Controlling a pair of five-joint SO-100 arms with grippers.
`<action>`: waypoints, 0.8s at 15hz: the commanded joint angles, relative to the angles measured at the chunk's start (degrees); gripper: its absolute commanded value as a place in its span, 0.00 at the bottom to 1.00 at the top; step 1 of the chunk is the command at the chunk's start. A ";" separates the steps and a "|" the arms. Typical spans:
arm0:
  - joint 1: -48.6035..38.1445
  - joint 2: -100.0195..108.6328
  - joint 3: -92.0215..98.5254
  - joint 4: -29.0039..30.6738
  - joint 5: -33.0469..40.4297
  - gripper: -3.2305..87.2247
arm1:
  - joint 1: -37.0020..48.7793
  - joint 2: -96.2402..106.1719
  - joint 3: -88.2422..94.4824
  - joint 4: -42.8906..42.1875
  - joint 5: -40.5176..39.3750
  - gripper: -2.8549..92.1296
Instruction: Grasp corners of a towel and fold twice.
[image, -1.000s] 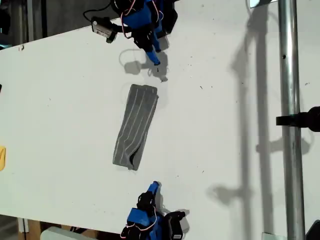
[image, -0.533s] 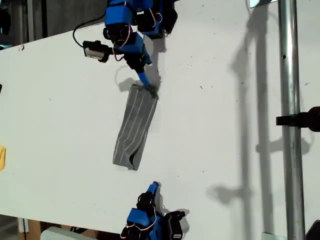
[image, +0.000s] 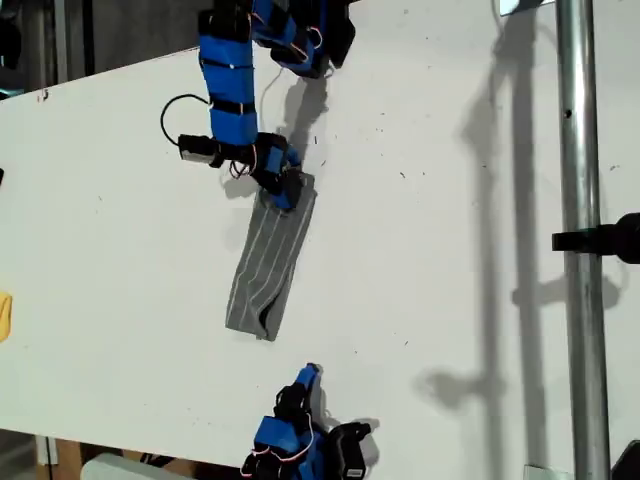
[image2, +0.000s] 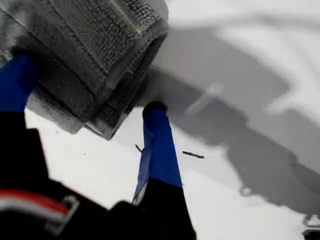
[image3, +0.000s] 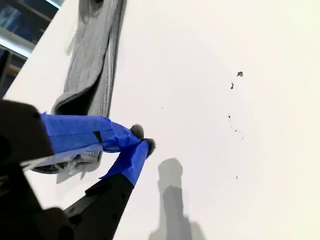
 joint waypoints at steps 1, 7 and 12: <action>0.70 0.35 0.18 0.44 -0.62 0.01 | -0.35 -8.53 -10.90 0.00 0.62 0.46; 1.05 0.35 0.18 0.44 -0.53 0.01 | 10.81 -11.69 -16.96 2.55 -8.70 0.09; 0.97 0.35 0.18 0.44 -0.53 0.01 | 2.29 33.75 -3.43 39.81 1.05 0.03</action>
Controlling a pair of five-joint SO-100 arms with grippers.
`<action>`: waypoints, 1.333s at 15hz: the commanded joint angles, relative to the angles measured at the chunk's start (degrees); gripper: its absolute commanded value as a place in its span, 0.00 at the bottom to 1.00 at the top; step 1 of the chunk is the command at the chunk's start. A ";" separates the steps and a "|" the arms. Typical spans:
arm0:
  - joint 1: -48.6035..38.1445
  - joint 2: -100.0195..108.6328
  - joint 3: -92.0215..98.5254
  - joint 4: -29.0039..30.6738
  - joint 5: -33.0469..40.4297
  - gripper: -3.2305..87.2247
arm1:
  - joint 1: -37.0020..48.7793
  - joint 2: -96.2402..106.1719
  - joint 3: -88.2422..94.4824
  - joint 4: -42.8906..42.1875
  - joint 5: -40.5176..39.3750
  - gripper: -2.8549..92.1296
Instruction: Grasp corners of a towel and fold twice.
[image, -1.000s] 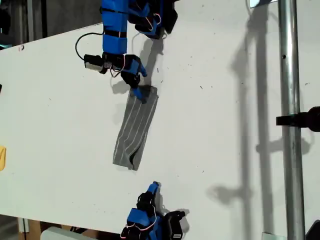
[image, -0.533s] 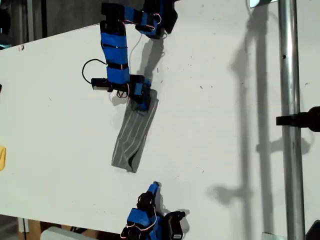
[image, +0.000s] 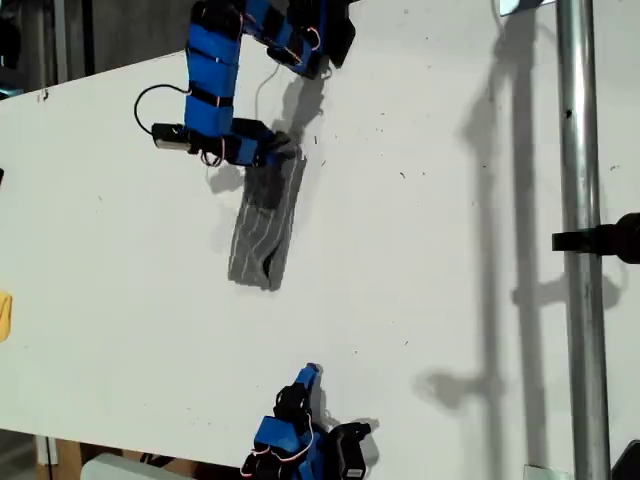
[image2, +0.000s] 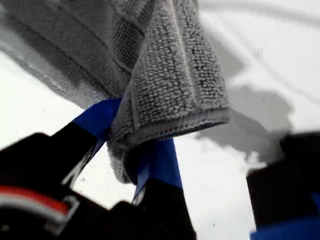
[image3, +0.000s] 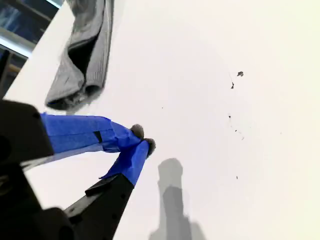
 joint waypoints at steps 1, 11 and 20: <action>0.79 0.35 0.18 0.44 -0.53 0.01 | -8.70 25.22 -0.53 22.06 11.51 0.03; 0.44 0.35 0.18 0.35 -0.44 0.01 | -2.64 -11.78 -19.25 -18.81 -8.26 0.03; 1.49 0.35 0.18 0.79 -0.79 0.01 | 2.29 21.01 -1.41 -31.03 -27.42 0.22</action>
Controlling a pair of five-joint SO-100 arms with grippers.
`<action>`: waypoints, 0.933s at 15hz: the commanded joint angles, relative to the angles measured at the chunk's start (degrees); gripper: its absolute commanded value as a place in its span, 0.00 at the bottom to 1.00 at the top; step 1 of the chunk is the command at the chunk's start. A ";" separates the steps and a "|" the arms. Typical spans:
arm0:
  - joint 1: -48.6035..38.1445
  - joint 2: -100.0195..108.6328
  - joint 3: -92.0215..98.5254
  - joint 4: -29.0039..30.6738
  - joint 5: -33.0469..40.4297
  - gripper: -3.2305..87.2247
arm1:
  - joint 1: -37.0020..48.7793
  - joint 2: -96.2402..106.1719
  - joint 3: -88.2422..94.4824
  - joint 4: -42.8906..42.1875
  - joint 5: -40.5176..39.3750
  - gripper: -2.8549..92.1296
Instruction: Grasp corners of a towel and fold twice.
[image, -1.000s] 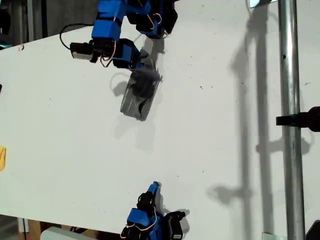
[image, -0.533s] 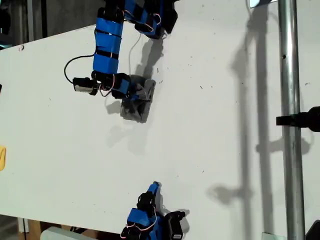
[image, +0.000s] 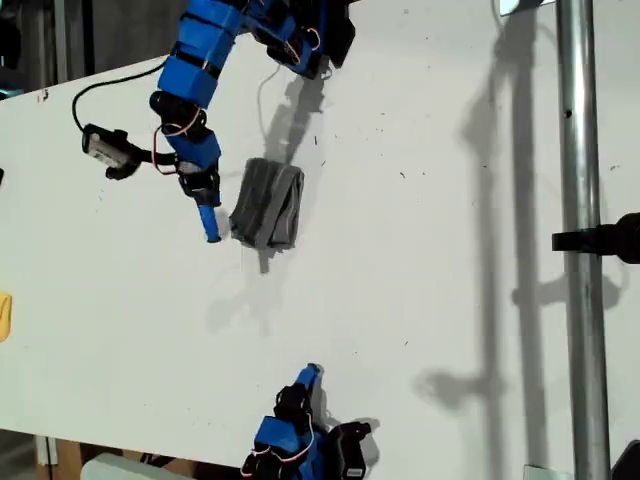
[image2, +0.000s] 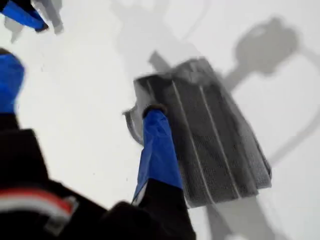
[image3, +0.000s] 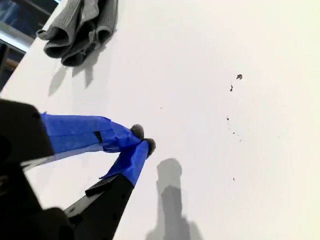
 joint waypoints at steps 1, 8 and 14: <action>0.97 0.35 0.18 0.53 3.96 0.05 | -2.55 22.76 18.28 6.33 8.70 0.03; 2.02 0.26 0.00 0.97 18.54 0.05 | -11.25 78.31 61.52 24.43 41.40 0.07; 1.76 0.26 0.00 0.88 29.53 0.05 | -7.38 78.75 63.54 27.16 34.28 0.08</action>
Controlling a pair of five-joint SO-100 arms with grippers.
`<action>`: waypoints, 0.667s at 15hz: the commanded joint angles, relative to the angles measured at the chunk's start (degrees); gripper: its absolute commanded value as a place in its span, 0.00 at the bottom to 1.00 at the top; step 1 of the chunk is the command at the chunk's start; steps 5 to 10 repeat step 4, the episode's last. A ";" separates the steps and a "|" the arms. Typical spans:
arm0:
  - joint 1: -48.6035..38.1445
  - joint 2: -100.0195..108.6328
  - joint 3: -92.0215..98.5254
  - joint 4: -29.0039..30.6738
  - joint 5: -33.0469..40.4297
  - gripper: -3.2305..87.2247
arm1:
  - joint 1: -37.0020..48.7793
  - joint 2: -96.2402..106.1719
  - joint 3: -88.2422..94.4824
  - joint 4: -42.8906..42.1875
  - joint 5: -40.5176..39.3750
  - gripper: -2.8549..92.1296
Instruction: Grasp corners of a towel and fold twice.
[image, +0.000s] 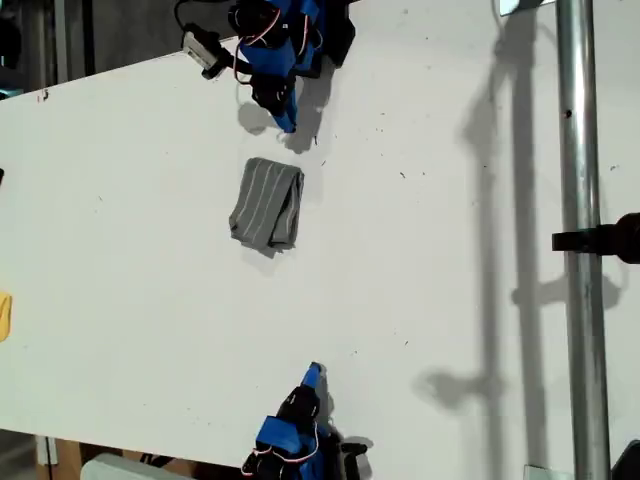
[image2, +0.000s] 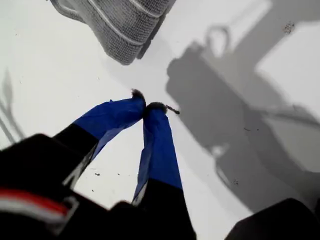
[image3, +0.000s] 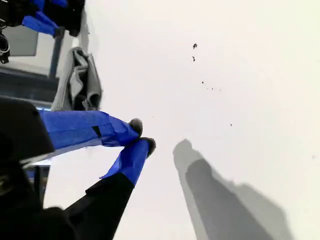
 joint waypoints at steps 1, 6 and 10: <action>-0.26 0.26 0.00 0.09 0.44 0.05 | 0.62 0.00 -0.44 0.97 -0.97 0.08; -0.26 0.26 0.00 0.09 0.44 0.05 | 0.35 0.00 -0.44 1.05 -0.97 0.08; -0.26 0.26 0.00 0.09 0.44 0.05 | 0.35 0.00 -0.44 1.05 -0.97 0.08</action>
